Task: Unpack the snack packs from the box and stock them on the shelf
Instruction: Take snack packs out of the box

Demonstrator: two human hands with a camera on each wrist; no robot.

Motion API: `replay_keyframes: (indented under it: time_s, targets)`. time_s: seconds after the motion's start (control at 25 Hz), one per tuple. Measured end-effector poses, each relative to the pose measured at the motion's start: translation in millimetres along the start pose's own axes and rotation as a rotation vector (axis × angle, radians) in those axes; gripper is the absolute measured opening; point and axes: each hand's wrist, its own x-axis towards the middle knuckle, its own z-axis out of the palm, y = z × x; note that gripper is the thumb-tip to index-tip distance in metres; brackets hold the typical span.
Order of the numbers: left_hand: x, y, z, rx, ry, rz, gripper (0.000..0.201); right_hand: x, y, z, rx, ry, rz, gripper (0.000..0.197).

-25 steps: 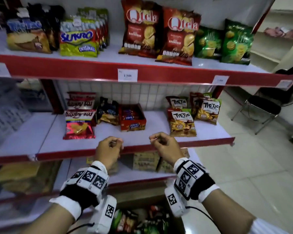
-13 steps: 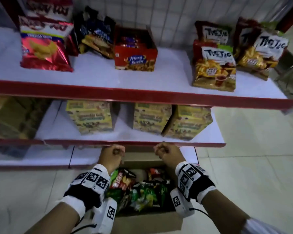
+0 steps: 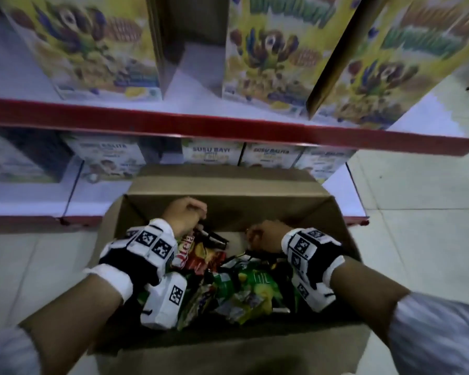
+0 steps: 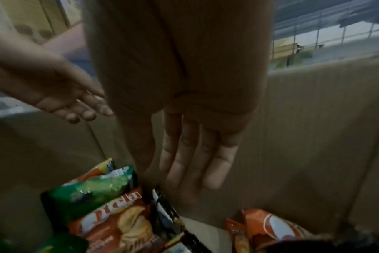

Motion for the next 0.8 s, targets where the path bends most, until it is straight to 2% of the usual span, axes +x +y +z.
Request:
replay_keyframes:
  time_s: [0.08, 0.24, 0.32, 0.4, 0.48, 0.56, 0.68, 0.76, 0.8]
  targets:
    - [22, -14, 6, 0.039, -0.024, 0.030, 0.018, 31, 8, 22, -0.076, -0.031, 0.015, 0.032]
    - [48, -37, 9, 0.106, -0.033, 0.144, 0.019, 80, 16, 57, -0.283, -0.085, 0.003, 0.056]
    - [45, -39, 5, 0.129, -0.035, 0.200, 0.017, 87, 17, 69, -0.323, -0.088, 0.015, 0.057]
    - [34, -40, -2, 0.126, -0.027, 0.239, 0.012, 85, 14, 79, -0.341, 0.076, 0.017, 0.046]
    - [24, -39, -10, 0.107, -0.014, 0.260, 0.016, 76, 8, 77, -0.328, 0.219, 0.005, 0.039]
    - [10, -37, -20, 0.092, 0.001, 0.266, 0.015, 61, 0, 55, -0.157, 0.252, -0.059, 0.032]
    - [-10, -32, -33, 0.155, -0.052, 0.183, 0.049, 19, -20, 6, 0.109, 0.278, -0.149, 0.024]
    - [-19, -31, -39, 0.138, -0.179, 0.090, 0.080, -12, -30, -16, 0.263, 0.394, -0.242, 0.021]
    - [-24, -29, -41, 0.071, -0.260, 0.074, 0.089, -25, -35, -20, 0.318, 0.458, -0.303, 0.020]
